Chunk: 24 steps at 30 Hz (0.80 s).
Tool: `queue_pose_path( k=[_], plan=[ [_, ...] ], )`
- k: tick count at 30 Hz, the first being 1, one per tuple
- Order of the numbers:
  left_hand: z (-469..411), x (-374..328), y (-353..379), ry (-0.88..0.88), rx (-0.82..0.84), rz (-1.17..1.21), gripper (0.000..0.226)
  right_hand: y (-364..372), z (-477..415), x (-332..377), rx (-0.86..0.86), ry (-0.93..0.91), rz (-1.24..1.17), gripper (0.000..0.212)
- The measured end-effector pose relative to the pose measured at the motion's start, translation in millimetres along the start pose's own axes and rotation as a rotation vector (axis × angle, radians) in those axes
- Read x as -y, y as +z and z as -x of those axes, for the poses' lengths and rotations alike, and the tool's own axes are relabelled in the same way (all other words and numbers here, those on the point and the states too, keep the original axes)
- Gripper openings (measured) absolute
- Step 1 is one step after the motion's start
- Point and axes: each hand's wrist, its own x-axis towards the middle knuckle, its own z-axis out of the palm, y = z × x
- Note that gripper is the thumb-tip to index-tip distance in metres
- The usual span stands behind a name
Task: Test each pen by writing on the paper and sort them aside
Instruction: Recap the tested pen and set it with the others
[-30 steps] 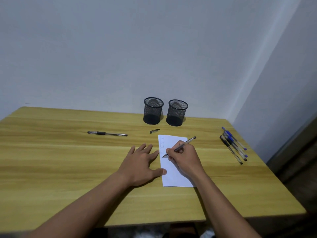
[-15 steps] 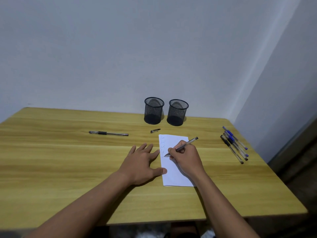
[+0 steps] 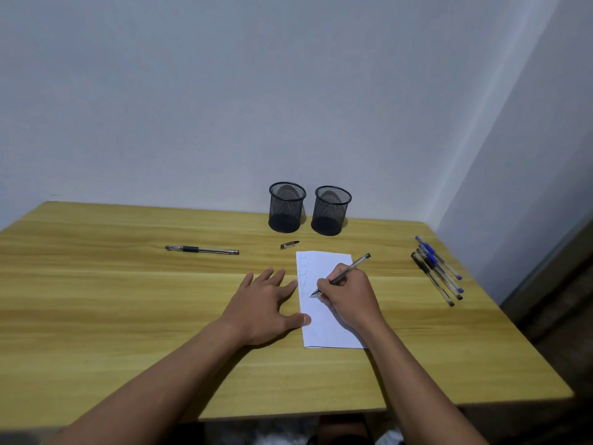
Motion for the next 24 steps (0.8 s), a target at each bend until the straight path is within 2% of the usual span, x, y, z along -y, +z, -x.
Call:
queue_pose_path(
  k=[4,6,8,11,14,18,22,24],
  plan=[
    [1,-3,-6,0.009,0.025,0.010,0.084,0,-1,6,-0.017,0.029,-0.106,0.016],
    [4,-3,-12,-0.008,0.021,0.086,0.073,3,-2,11,0.007,0.050,-0.197,0.016],
    [3,0,-22,-0.065,-0.083,0.253,0.045,5,-3,14,0.030,0.074,-0.302,0.013],
    [-19,9,-35,-0.213,-0.301,0.424,0.032,3,-5,20,0.048,0.088,-0.400,0.013],
    [-59,18,-42,-0.223,-0.383,0.357,0.028,-4,-11,28,0.039,0.091,-0.477,0.015],
    [-102,23,-38,-0.232,-0.327,0.225,0.032,-14,-25,32,-0.002,0.043,-0.476,0.011],
    [-116,21,-28,-0.243,-0.331,0.092,0.023,-18,-38,29,-0.016,0.039,-0.466,0.011],
    [-118,23,-26,-0.245,-0.350,0.098,0.019,-17,-42,27,-0.020,0.057,-0.471,0.012]
  ],
)
